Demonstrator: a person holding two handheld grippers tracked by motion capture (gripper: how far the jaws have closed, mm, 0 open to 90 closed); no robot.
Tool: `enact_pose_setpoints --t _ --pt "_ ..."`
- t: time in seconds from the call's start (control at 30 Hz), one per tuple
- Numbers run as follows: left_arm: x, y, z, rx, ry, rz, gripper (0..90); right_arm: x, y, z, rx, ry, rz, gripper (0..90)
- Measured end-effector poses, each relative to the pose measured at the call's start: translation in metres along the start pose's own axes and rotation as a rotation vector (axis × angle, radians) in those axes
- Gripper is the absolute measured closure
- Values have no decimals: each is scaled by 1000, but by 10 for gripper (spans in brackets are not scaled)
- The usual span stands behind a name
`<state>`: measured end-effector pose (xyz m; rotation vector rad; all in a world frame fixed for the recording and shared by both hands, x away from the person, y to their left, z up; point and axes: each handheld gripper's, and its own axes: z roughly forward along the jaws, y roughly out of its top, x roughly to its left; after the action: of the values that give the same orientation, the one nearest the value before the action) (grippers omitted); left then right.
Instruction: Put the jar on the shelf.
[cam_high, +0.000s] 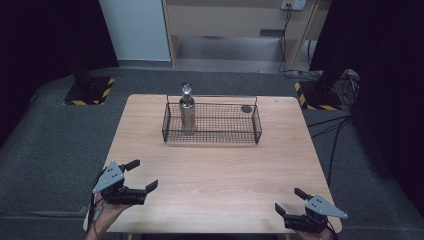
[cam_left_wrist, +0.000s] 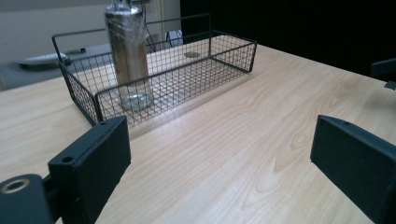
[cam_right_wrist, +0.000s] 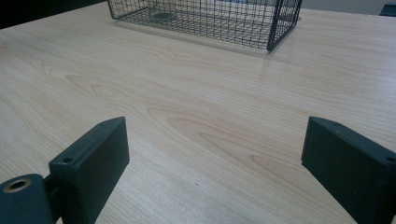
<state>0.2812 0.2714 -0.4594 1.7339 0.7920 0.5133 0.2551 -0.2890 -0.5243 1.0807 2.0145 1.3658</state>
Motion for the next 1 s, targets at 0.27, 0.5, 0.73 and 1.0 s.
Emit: enact_pose_setpoints --t 0.27,0.5,0.73,1.0 --pt "0 -23 -6 1 -6 -42 39 0 0 0 1 -3 1 77" --pt "-1 -39 -5 13 -19 -67 39 0 0 1 3 -5 -1 78" --pt "0 -50 -1 14 -39 -82 41 0 0 1 5 -7 1 79" --pt "-1 -62 3 43 -59 -84 43 0 0 1 4 -8 -5 80"
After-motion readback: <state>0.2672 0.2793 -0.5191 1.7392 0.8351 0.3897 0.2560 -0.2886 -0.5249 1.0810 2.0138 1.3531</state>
